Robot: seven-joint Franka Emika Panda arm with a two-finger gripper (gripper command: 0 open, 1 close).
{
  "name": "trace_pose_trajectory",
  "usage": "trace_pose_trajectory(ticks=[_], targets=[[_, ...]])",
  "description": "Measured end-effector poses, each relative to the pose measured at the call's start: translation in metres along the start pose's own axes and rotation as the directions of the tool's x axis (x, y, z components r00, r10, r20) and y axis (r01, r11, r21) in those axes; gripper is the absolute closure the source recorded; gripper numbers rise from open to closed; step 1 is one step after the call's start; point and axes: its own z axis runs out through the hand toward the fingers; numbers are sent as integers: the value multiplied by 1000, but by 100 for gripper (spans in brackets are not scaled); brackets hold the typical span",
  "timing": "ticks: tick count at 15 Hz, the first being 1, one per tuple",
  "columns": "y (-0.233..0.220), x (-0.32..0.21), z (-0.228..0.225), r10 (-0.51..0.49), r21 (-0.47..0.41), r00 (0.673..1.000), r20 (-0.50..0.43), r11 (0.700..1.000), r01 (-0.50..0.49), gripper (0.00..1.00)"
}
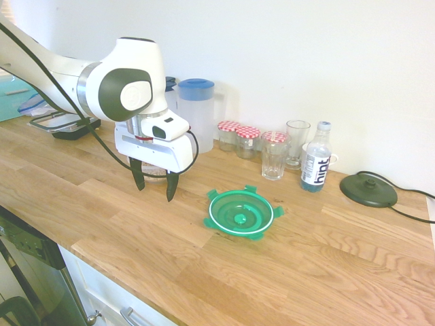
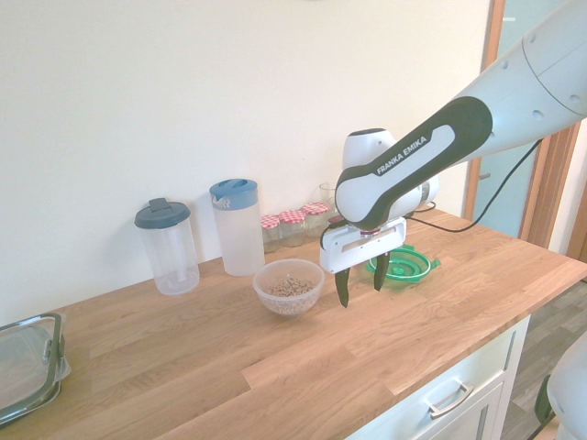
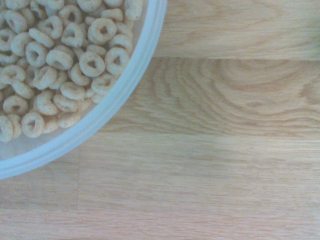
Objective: Cover the lid of food container
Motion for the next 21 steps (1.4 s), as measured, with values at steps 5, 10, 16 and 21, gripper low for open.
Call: trace_pose_trajectory(ticks=[5, 10, 16, 21], targets=[[14, 27, -12, -23, 73, 999, 37, 997, 20, 0], [77, 111, -53, -119, 294, 969, 216, 955, 52, 0], [170, 207, -52, -180, 401, 917, 356, 916, 24, 0], [195, 267, -2, -145, 411, 890, 432, 910, -51, 0]])
